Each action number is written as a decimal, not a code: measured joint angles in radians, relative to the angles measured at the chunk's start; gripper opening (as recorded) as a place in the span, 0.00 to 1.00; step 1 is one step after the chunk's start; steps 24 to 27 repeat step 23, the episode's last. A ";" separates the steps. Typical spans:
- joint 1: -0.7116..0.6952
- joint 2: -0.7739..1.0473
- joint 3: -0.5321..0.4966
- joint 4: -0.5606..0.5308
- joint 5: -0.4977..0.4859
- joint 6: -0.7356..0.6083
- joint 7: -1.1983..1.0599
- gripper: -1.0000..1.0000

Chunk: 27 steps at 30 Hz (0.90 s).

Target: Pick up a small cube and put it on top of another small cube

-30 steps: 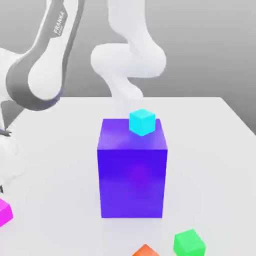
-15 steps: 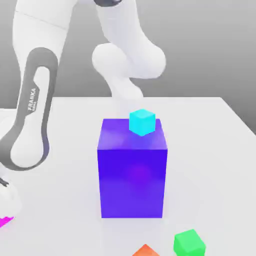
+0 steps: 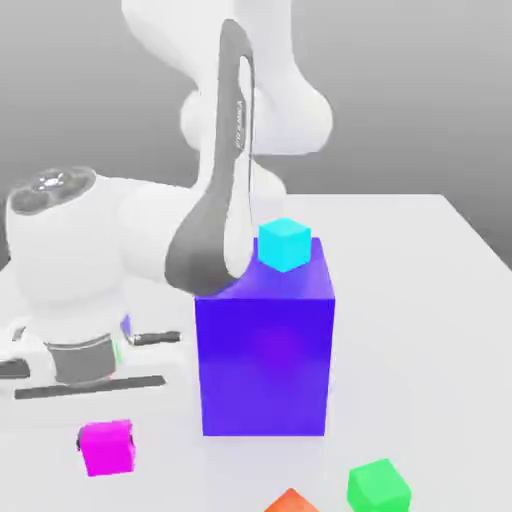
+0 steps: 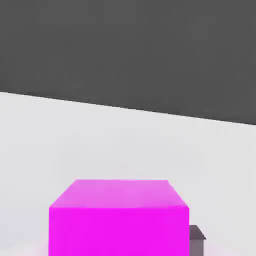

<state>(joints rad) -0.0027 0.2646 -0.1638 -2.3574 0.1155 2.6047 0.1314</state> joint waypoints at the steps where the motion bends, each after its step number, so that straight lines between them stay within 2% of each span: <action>1: 0.023 -0.008 0.024 -0.002 -0.016 -0.005 -0.027 0.00; 8: 0.179 -0.061 0.199 -0.013 -0.119 -0.036 -0.220 0.00; 12: 0.213 0.042 0.223 -0.006 -0.154 0.063 -0.244 0.00; 13: 0.217 0.071 0.220 -0.004 -0.158 0.090 -0.243 1.00; 19: 0.219 0.085 0.219 -0.004 -0.160 0.104 -0.242 1.00; 23: 0.214 -0.011 0.228 -0.009 -0.147 0.014 -0.252 1.00; 27: 0.214 -0.011 0.228 -0.009 -0.147 0.014 -0.252 1.00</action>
